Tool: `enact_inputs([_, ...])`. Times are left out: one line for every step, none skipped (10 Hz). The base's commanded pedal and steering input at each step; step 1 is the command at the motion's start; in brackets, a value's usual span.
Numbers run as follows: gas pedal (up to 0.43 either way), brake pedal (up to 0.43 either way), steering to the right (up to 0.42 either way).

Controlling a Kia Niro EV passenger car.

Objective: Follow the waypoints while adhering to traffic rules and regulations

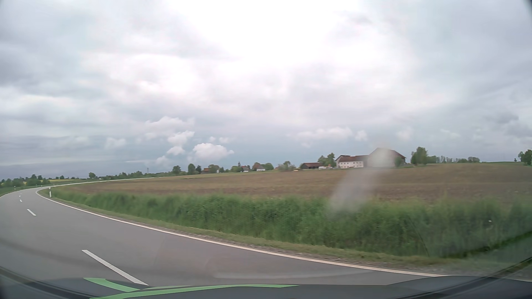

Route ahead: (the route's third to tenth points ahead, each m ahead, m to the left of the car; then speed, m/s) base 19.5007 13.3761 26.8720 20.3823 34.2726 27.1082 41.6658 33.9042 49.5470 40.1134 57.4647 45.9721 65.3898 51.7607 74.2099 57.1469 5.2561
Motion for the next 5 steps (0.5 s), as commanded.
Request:
enact_inputs([0.268,0.0,-0.456])
enact_inputs([0.28,0.0,-0.447])
enact_inputs([0.311,0.0,-0.434])
enact_inputs([0.331,0.0,-0.421])
enact_inputs([0.35,0.0,-0.413])
